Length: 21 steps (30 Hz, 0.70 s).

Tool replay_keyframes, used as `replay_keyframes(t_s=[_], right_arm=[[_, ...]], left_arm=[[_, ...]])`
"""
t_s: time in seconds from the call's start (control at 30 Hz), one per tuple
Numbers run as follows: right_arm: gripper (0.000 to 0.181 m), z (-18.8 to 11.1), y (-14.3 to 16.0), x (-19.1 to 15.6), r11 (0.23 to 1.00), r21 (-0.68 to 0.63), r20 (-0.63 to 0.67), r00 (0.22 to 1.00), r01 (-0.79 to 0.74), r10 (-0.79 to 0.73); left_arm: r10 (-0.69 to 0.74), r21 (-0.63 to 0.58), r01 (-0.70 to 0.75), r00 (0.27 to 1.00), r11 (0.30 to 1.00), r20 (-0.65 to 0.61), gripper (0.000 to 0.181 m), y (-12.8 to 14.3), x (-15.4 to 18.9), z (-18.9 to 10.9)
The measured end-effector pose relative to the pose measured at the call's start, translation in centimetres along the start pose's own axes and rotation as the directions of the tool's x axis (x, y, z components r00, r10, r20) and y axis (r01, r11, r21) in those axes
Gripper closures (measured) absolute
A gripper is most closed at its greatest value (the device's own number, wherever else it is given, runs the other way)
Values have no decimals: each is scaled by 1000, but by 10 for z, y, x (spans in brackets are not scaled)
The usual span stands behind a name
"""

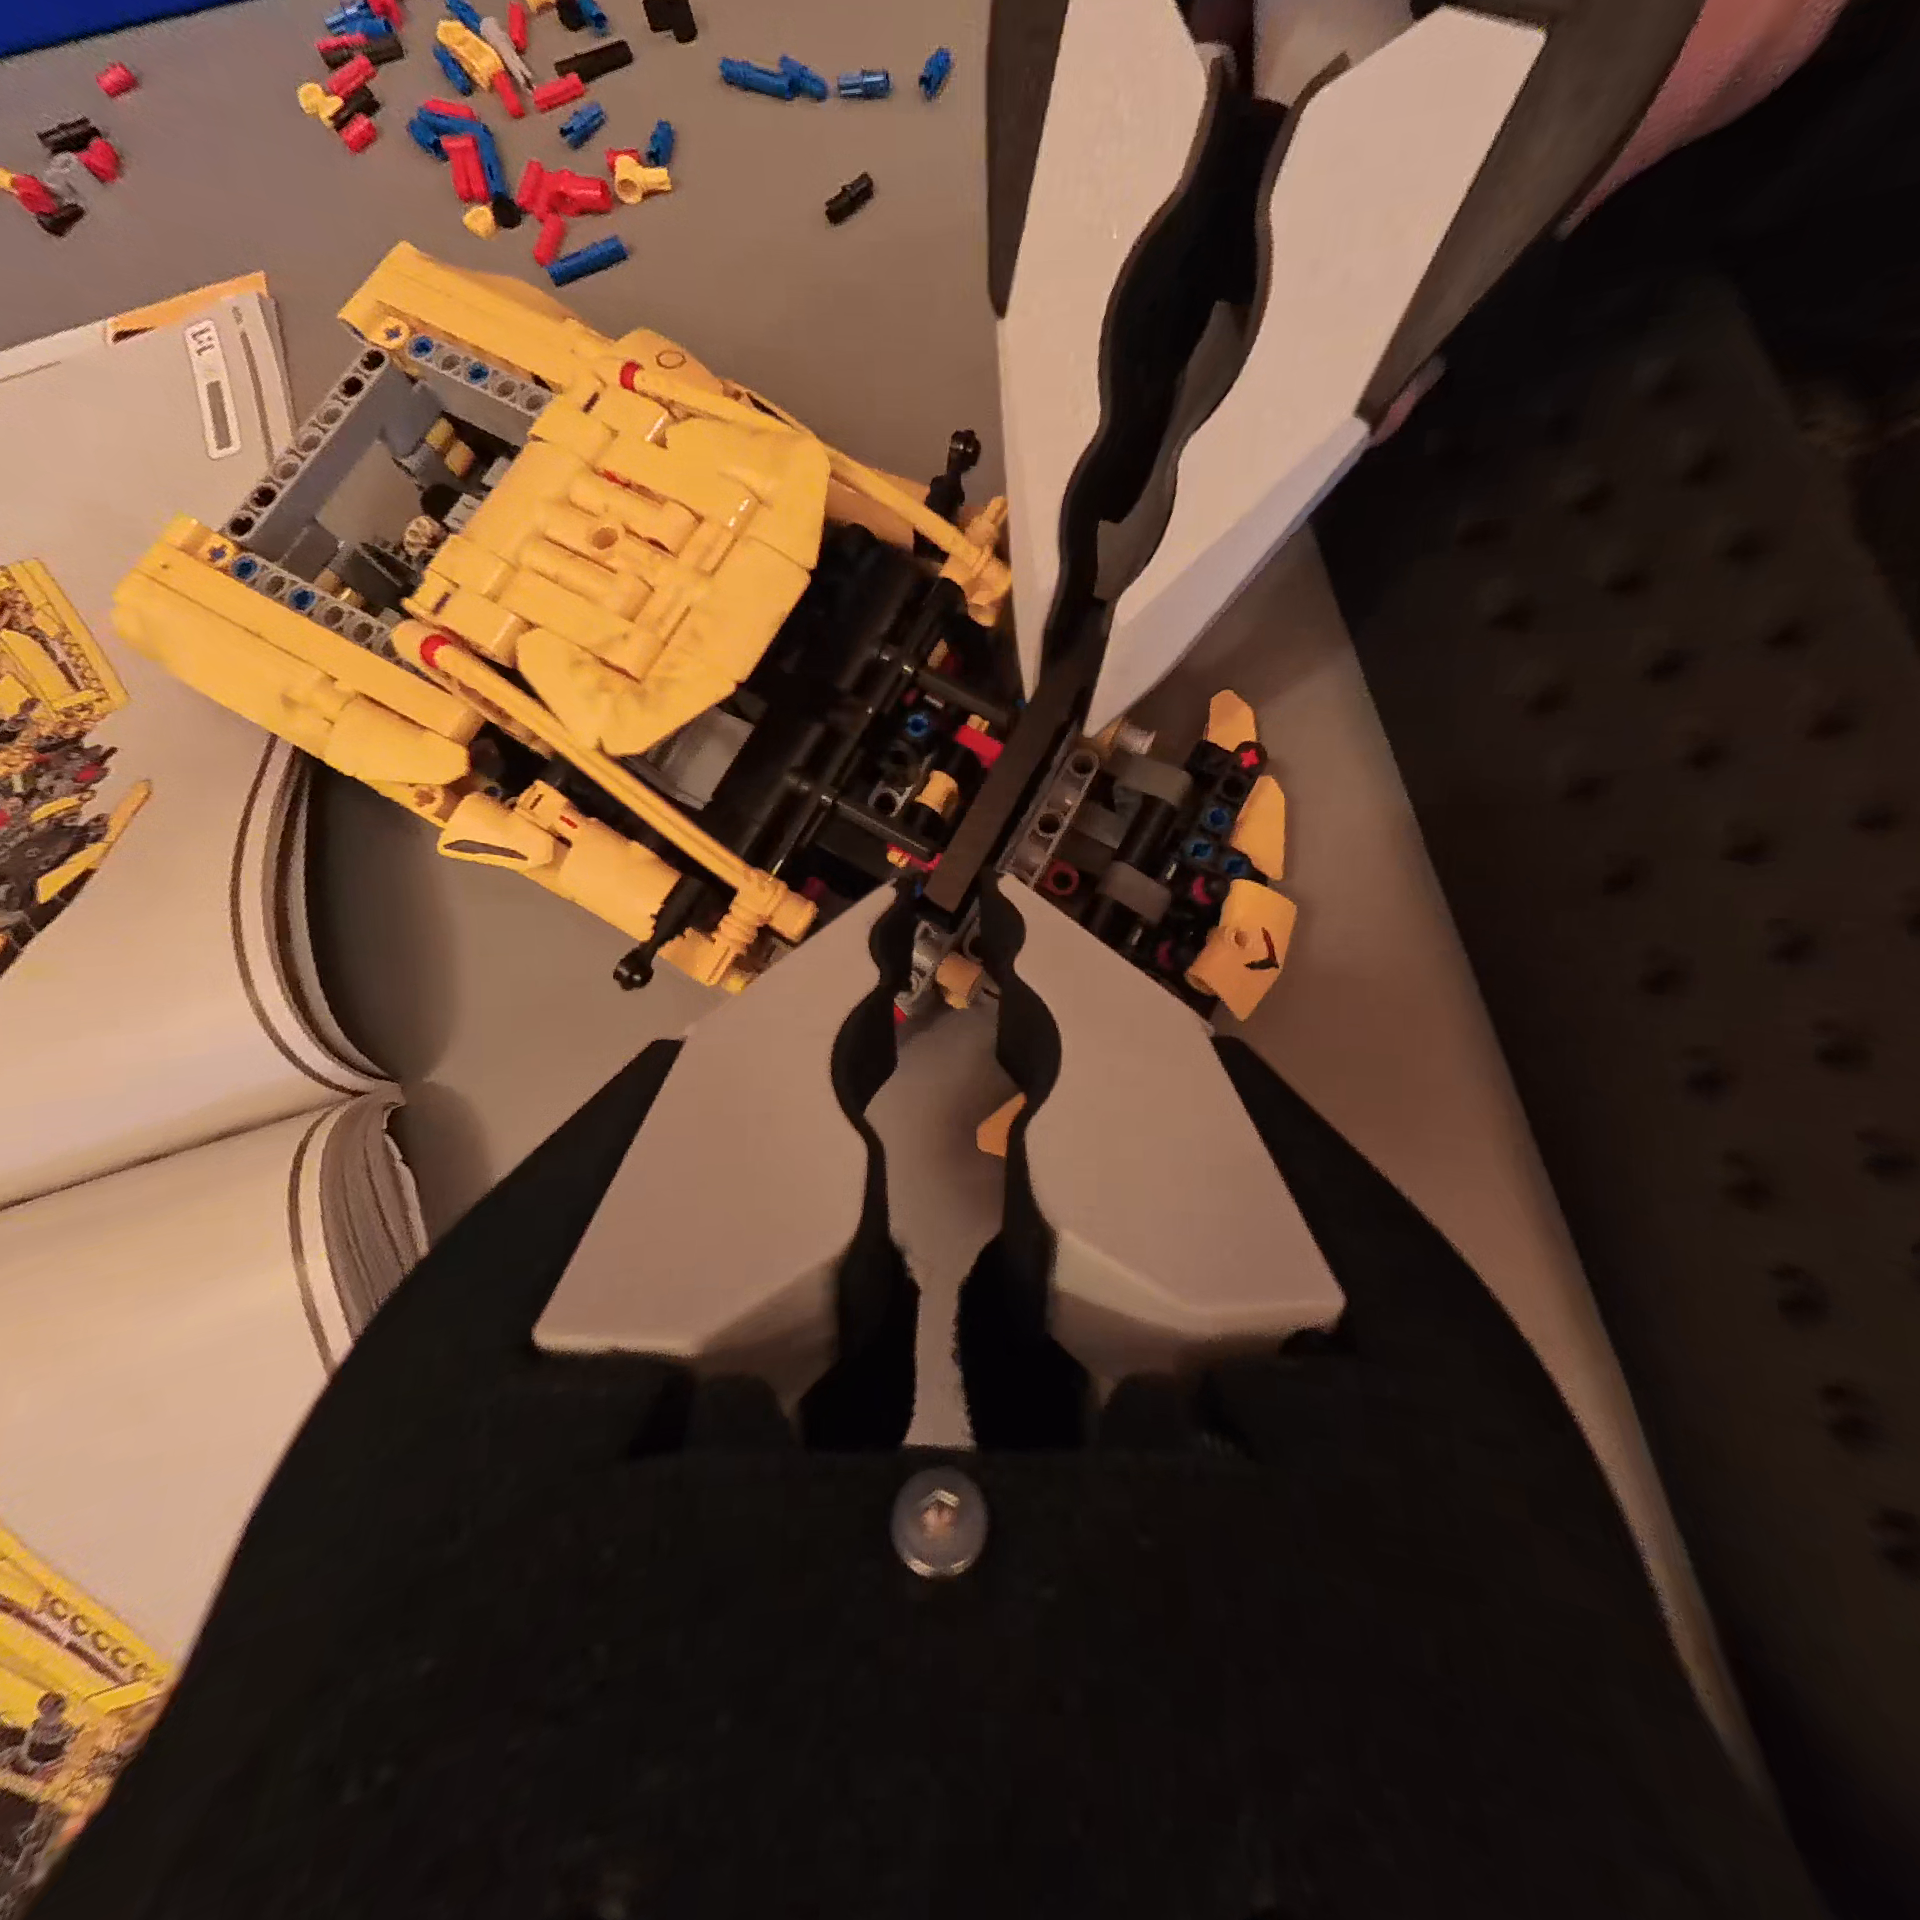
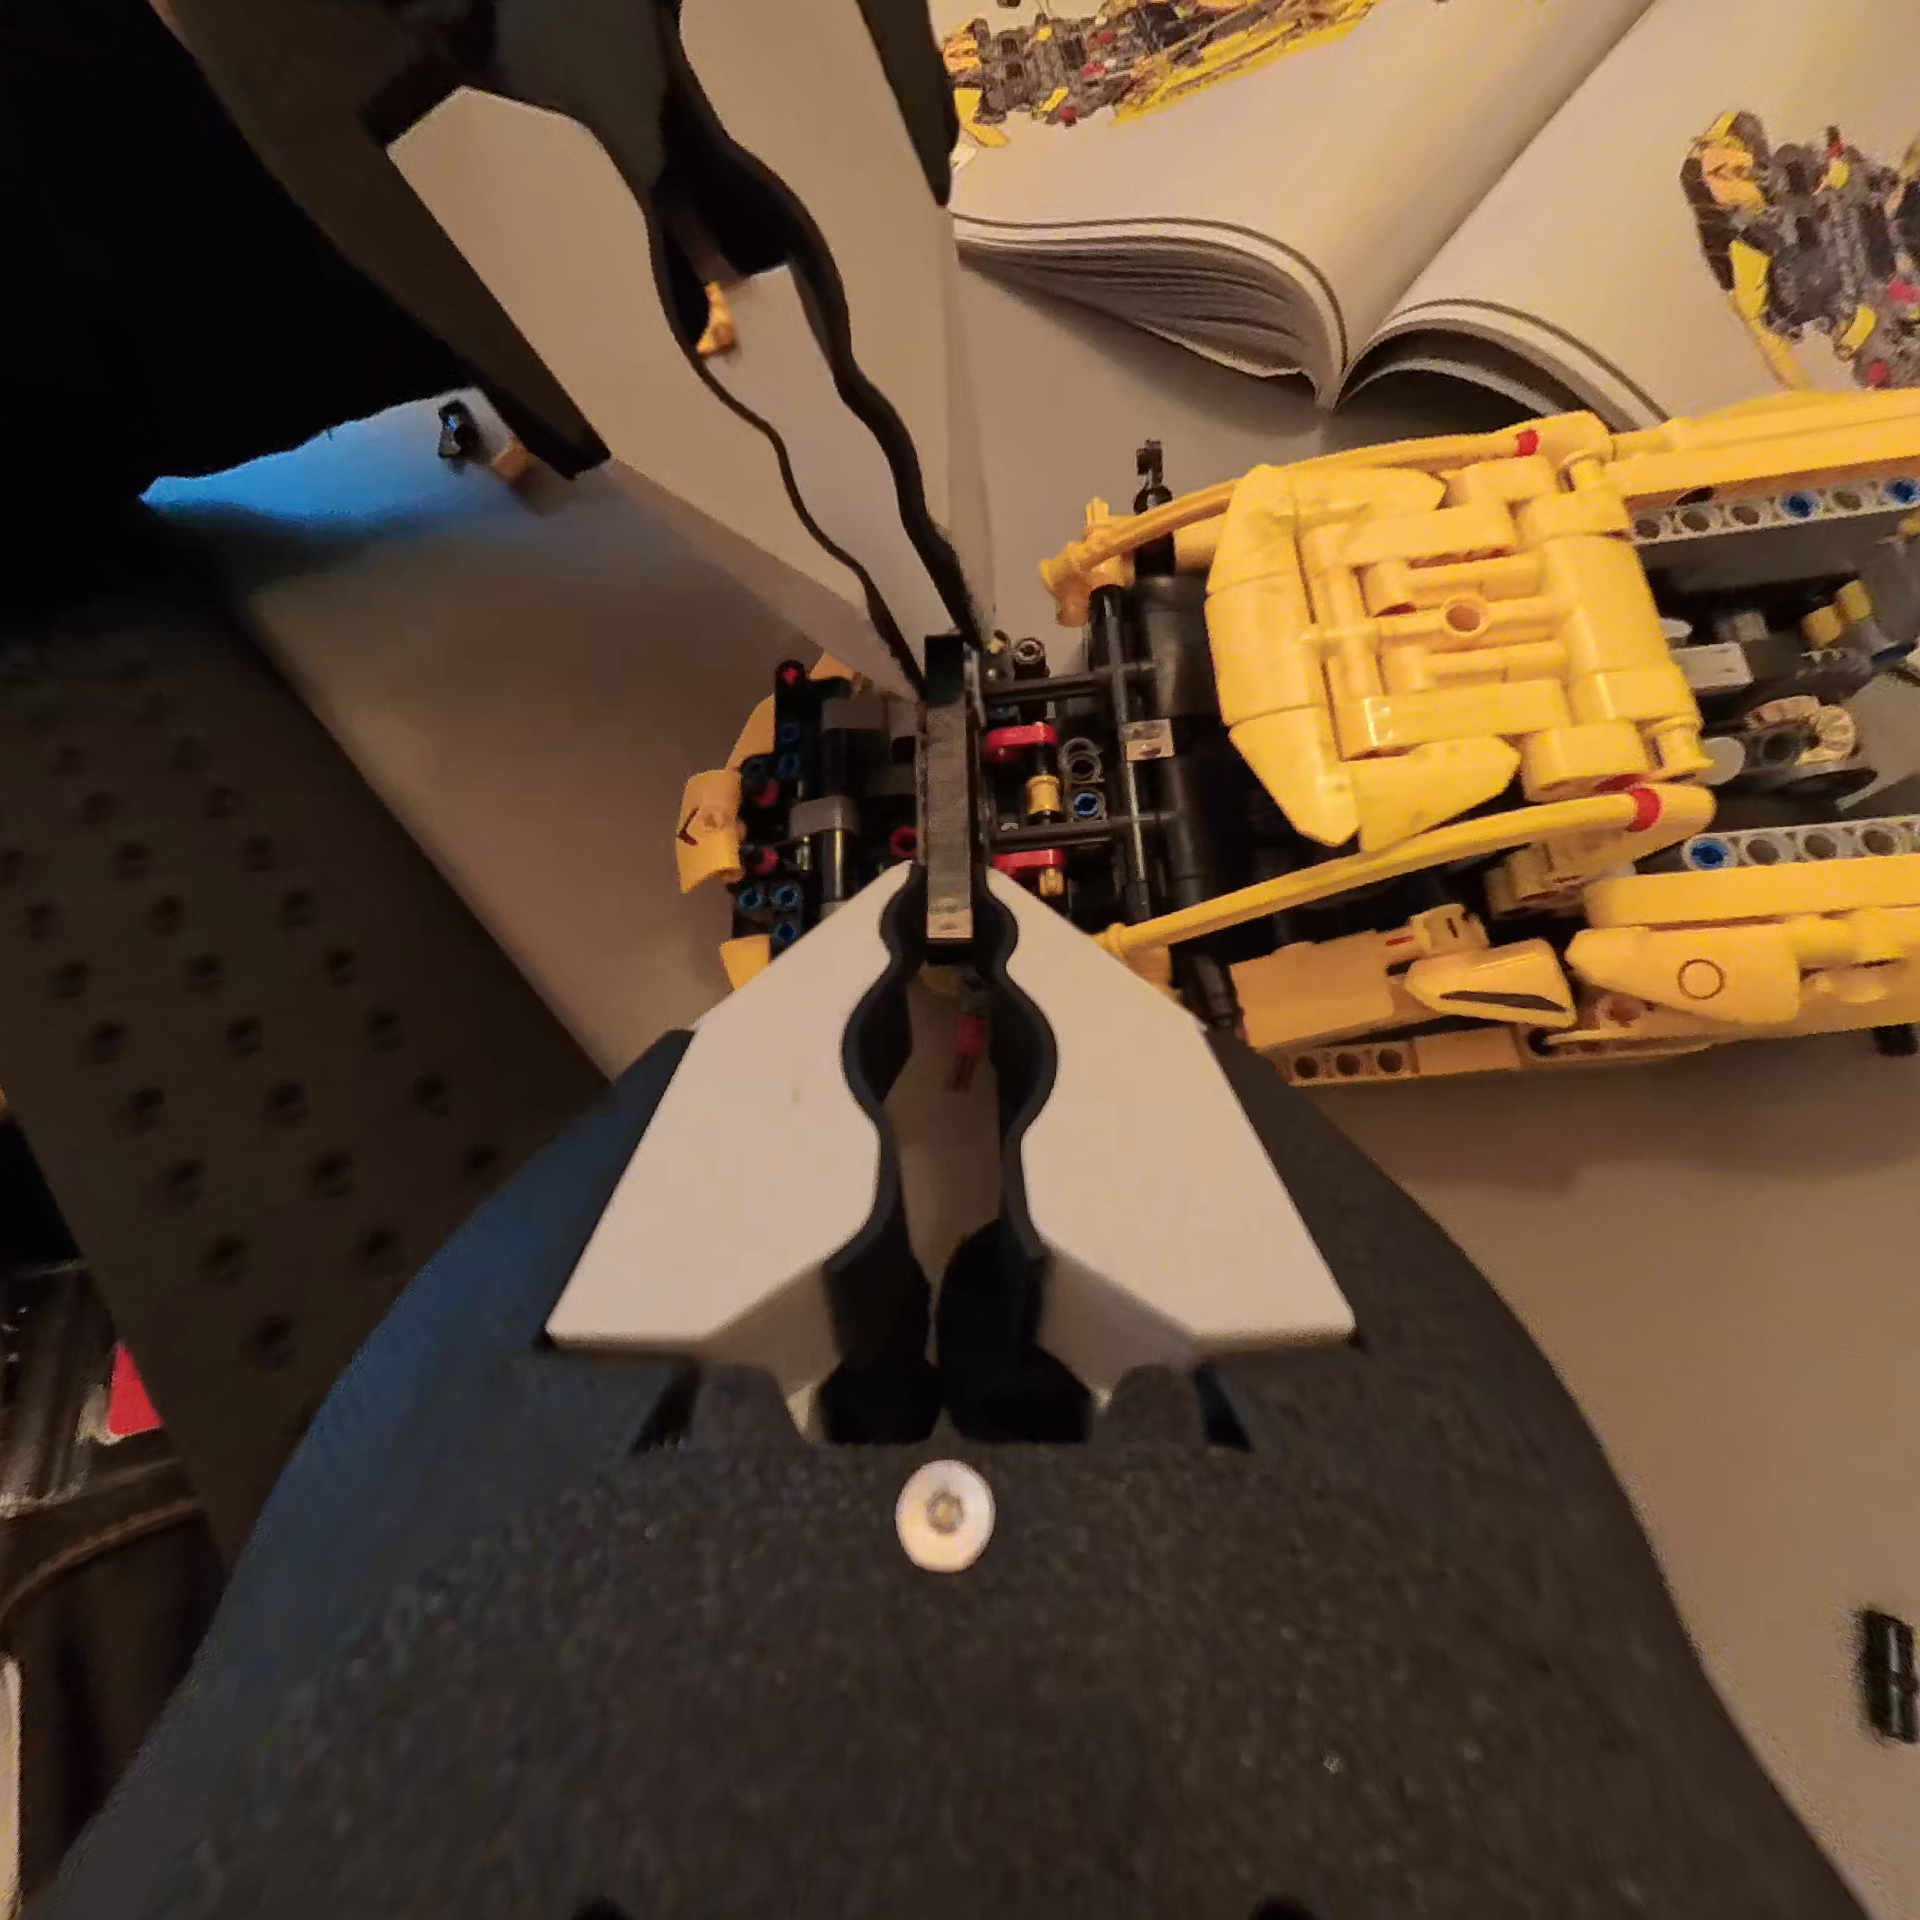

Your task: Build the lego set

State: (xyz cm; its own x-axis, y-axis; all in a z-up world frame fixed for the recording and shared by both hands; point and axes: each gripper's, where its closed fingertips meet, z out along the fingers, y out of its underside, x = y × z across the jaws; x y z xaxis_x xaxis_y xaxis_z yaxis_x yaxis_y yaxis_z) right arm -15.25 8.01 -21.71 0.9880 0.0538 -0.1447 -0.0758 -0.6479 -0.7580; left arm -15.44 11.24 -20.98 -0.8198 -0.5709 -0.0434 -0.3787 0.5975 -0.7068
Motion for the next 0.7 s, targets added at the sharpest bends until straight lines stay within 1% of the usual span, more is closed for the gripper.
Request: replay_keyframes(t_s=[0.07, 0.17, 0.23, 0.33, 0.43, 0.53, 0.7], right_arm=[[174, 0, -1, -3, 1000, 13, -8, 1000, 6, -6], [174, 0, -1, -5, 998, 33, -23, 998, 58, -57], [169, -3, -3, -5, 993, 65, -54, 994, 103, -99], [174, -4, 1, -2, 990, 57, -82, 988, 132, -127], [174, -6, 0, 1, 990, 68, -101, 988, 121, -114], [174, -9, -3, 4, 993, 95, -88, 994, 71, -63], [174, -9, 0, 3, 996, 88, -39, 999, 5, -2]], left_arm=[[-6, 11, 6, 1000, 1000, -28, 170, 1, 2, -2], [13, 11, -13, 997, 1000, -77, 171, 5, 7, -1], [30, -5, -31, 997, 1000, -76, 172, 10, 6, 1], [27, 3, -27, 996, 1000, -80, 172, 9, 4, 2], [12, 36, -10, 998, 999, -55, 171, 3, -2, 2], [-46, 81, 50, 997, 995, -56, 170, -2, -6, -1], [-90, 58, 91, 996, 994, -25, 168, 7, -16, -10]])
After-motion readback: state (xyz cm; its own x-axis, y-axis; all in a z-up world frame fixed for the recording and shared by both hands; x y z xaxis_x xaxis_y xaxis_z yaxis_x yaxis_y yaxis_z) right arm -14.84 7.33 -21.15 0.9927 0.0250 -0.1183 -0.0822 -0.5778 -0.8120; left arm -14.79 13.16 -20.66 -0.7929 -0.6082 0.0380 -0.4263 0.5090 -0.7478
